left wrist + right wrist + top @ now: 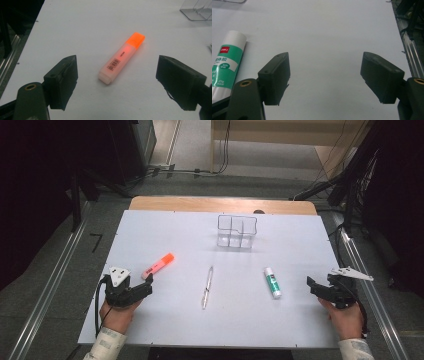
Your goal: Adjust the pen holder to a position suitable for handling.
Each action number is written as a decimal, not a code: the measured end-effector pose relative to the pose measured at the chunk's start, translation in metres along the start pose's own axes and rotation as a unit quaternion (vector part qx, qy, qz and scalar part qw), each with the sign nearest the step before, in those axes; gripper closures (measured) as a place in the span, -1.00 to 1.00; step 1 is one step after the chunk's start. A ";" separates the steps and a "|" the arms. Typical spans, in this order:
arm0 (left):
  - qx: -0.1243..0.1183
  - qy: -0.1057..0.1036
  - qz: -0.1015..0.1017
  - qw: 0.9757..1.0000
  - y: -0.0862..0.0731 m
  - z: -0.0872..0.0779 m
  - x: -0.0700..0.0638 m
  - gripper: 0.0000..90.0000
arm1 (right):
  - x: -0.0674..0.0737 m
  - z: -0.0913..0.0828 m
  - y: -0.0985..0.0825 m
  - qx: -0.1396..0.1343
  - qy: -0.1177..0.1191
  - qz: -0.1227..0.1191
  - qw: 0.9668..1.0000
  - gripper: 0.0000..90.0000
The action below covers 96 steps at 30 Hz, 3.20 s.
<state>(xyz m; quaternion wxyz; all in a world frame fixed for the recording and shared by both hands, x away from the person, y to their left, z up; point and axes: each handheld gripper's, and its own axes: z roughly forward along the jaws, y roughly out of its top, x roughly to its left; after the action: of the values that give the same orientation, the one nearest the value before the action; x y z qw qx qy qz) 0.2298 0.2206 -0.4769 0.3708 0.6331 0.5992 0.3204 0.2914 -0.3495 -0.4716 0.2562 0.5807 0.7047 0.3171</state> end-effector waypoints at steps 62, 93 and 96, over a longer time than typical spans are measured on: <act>0.007 -0.005 0.009 1.000 0.051 0.076 -0.052 -0.60 | 0.051 0.040 0.047 -0.014 0.030 -0.037 0.999 -0.46; 0.012 -0.027 0.055 0.998 0.092 0.145 -0.103 -0.30 | 0.097 0.094 0.093 -0.046 0.039 -0.049 0.997 -0.18; 0.013 -0.035 0.057 0.998 0.094 0.153 -0.109 -0.13 | 0.103 0.100 0.098 -0.053 0.035 -0.058 0.996 -0.12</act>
<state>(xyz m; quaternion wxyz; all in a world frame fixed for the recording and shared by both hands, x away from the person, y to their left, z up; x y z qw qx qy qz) 0.4009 0.0980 -0.4720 0.3643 0.6822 0.5528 0.3103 0.4083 -0.2212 -0.4646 0.2797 0.5128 0.7283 0.3584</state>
